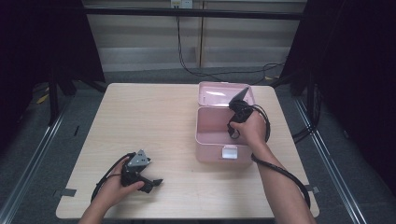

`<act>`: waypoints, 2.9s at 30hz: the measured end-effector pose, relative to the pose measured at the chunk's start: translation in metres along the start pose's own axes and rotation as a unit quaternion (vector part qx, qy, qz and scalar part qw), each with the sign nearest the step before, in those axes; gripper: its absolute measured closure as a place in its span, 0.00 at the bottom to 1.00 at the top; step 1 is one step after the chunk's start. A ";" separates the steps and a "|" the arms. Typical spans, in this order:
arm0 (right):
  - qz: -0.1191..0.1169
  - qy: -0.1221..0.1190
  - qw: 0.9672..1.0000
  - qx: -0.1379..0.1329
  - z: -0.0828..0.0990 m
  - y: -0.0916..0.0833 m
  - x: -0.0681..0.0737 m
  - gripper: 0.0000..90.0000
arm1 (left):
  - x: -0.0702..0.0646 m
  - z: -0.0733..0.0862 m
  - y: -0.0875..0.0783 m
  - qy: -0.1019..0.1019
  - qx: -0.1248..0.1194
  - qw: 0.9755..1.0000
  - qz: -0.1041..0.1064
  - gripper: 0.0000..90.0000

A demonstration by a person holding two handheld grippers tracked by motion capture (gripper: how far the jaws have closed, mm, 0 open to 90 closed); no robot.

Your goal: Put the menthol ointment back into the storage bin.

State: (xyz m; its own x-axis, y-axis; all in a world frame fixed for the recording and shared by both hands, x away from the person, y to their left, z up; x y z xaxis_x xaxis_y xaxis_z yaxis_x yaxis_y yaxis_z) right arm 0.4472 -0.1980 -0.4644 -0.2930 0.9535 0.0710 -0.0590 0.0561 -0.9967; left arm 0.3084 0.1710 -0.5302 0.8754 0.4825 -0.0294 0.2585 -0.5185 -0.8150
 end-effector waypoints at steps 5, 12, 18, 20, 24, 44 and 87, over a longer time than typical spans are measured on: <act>0.000 -0.001 1.000 0.001 0.000 0.002 0.000 0.55 | 0.000 0.000 0.000 0.000 0.000 1.000 0.000 0.05; 0.000 -0.002 1.000 -0.002 -0.001 0.003 -0.001 0.54 | 0.000 0.000 0.000 0.000 0.000 1.000 0.000 0.05; 0.003 -0.005 1.000 -0.009 -0.002 0.000 0.000 0.55 | 0.000 0.000 0.000 0.000 0.000 1.000 0.000 0.05; 0.004 -0.006 1.000 -0.007 -0.001 -0.001 0.000 0.55 | 0.000 0.000 0.000 0.000 -0.001 1.000 0.001 0.05; 0.005 -0.007 1.000 -0.007 -0.001 -0.001 0.000 0.55 | 0.000 0.000 0.000 0.000 -0.001 1.000 0.001 0.05; 0.006 -0.013 1.000 -0.005 0.004 -0.008 0.002 0.42 | 0.000 0.000 0.000 0.000 -0.001 1.000 0.001 0.05; 0.008 -0.070 0.997 -0.029 0.029 -0.058 0.005 0.24 | 0.000 0.000 0.000 0.000 -0.001 1.000 0.001 0.05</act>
State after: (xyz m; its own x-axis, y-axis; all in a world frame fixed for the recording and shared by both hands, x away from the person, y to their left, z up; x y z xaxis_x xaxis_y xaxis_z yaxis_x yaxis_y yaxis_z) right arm 0.4216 -0.2050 -0.4046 -0.4249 0.9035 0.0563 0.0001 0.0622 -0.9981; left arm 0.3083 0.1708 -0.5303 0.8758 0.4816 -0.0312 0.2574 -0.5210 -0.8138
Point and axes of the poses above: each handheld gripper's, and its own axes: y roughly forward along the jaws, z roughly out of its underside, x roughly to its left, the point moved 3 cm from there along y, roughly forward along the jaws, and after that the axes turned 10 degrees about x, right-handed, at the moved point
